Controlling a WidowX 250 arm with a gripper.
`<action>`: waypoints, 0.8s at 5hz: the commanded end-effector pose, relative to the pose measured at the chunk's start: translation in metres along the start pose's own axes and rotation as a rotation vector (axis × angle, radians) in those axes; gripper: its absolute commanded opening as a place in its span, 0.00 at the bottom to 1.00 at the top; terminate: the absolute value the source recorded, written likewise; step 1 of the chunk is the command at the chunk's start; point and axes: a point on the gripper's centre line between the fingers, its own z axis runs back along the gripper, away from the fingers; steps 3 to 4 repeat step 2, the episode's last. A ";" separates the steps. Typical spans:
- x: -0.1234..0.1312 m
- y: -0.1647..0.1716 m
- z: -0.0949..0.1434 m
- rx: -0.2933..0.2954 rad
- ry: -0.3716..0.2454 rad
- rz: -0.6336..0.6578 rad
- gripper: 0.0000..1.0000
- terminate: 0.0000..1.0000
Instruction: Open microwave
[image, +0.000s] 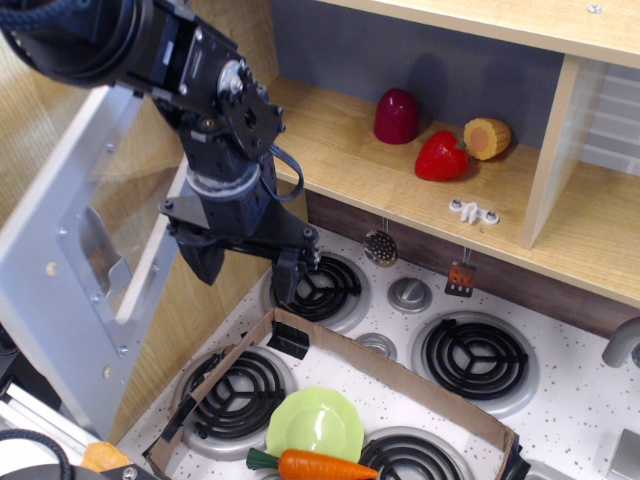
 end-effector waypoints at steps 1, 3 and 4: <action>0.001 -0.011 0.012 -0.002 -0.041 0.012 1.00 0.00; 0.001 -0.011 0.012 -0.002 -0.041 0.012 1.00 1.00; 0.001 -0.011 0.012 -0.002 -0.041 0.012 1.00 1.00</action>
